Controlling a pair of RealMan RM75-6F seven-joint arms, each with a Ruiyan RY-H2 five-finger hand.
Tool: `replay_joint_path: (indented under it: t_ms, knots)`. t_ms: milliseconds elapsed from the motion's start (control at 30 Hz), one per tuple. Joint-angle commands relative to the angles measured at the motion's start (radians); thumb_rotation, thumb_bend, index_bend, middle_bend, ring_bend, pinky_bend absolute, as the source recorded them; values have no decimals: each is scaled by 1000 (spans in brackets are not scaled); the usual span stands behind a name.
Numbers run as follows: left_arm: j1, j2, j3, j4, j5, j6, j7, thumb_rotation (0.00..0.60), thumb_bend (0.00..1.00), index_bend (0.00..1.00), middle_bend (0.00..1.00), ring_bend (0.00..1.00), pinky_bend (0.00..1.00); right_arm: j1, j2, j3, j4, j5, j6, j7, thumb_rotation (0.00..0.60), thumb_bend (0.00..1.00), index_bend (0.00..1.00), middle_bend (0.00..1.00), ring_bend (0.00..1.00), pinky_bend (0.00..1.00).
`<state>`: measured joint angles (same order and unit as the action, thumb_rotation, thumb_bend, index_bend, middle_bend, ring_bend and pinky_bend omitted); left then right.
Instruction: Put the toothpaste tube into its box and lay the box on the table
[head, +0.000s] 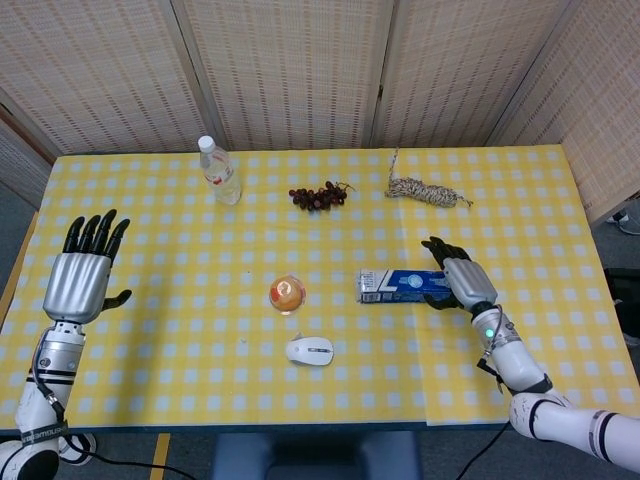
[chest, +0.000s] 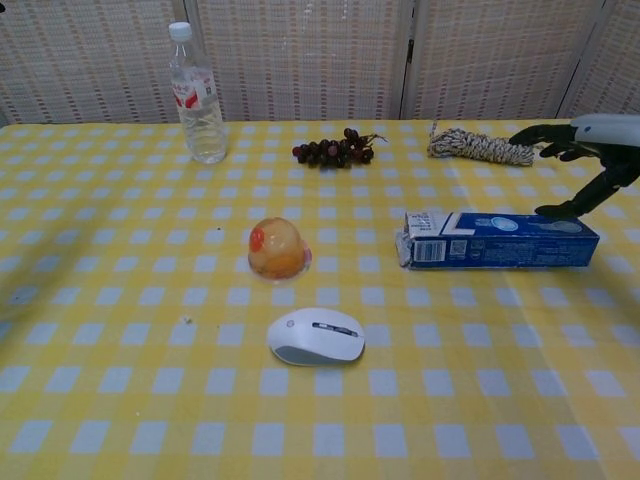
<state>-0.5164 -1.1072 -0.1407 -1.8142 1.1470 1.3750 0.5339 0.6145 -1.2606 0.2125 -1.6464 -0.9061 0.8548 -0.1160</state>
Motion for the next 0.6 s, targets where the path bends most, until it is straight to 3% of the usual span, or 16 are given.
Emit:
replay_joint_path:
  t_ms: [33,200,333,600]
  knots:
    - [14,7,-4,-9,-8,16,6,600,116,0,0,0,0,-36,72,-2,-68,-90,81,-5,600,364,0,0,7,0]
    - [96,43,6,-41,-66,62,-54,600,119,0,0,0,0,-157,137,-54,-164,-265,367,-116,600,364,0,0,0,0]
    - [199,78,70,-52,1,126,-146,600,119,0,0,0,0,-293,171,-122,-194,-389,573,-126,600,365,0,0,0,0]
    - [387,35,147,45,123,315,-275,600,118,0,0,0,0,-505,112,-209,-42,-528,849,-74,600,364,0,0,0,0]
